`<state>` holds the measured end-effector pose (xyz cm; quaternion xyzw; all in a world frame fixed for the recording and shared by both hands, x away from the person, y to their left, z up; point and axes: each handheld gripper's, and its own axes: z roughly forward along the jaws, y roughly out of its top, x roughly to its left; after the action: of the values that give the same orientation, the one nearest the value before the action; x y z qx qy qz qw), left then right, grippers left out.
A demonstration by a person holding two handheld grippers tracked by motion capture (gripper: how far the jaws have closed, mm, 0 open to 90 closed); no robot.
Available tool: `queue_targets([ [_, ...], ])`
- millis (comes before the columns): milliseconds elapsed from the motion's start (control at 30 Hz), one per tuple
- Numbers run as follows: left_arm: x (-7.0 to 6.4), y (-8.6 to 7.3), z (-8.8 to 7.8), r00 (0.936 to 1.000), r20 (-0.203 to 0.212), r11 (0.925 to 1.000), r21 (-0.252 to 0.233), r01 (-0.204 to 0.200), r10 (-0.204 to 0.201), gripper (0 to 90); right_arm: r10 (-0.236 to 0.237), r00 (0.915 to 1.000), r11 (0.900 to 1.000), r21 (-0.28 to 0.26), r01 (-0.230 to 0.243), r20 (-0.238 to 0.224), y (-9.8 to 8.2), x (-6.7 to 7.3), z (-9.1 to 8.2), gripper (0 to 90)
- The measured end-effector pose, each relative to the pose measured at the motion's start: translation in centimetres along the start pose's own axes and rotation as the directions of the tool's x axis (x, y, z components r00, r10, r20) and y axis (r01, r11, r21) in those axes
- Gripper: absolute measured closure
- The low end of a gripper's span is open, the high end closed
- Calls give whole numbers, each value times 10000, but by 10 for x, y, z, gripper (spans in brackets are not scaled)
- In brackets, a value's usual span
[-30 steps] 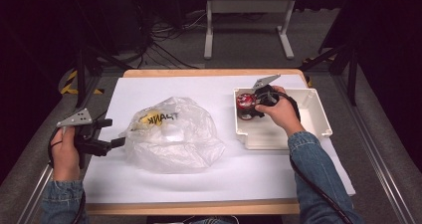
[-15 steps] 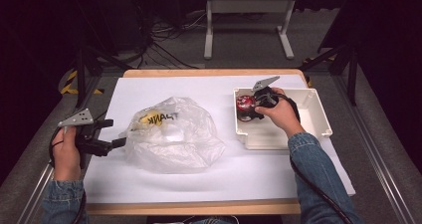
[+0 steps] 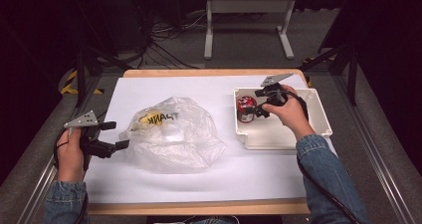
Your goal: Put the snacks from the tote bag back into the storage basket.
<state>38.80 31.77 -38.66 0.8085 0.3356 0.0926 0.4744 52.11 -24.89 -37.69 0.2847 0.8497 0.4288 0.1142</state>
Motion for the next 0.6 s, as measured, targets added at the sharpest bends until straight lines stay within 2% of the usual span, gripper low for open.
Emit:
queue_targets([
  [100, -2, -2, 0, 10000, -2, 9999, -100, 54, -54, 30, 105, 9999, 9994, -340, -103, 75, 1, 5, -15, 35],
  [200, -5, -4, 0, 10000, 32, 10000, 29, -67, 67, 29, 362, 9993, 9961, -801, -356, 59, 2, 13, -35, 34],
  [300, -8, -5, -1, 9999, -6, 9999, 35, -127, 127, 29, 375, 9993, 9930, -1125, -366, 60, 0, 20, -55, 33],
  [433, -10, -6, -3, 9999, -60, 9999, -53, -147, 147, 29, 303, 9994, 9910, -1307, -277, 178, -5, 28, -80, 33],
  [533, -11, -7, -3, 10000, -41, 9999, -124, -86, 85, 29, 301, 9992, 9899, -1395, -262, 255, -8, 31, -91, 33],
  [567, -12, -8, -2, 9998, -91, 9998, -68, -174, 173, 28, 302, 9991, 9890, -1455, -254, 308, -10, 32, -98, 33],
  [600, -13, -9, -2, 9999, -89, 10000, -25, -53, 52, 26, 313, 9989, 9885, -1490, -258, 350, -12, 32, -103, 34],
])
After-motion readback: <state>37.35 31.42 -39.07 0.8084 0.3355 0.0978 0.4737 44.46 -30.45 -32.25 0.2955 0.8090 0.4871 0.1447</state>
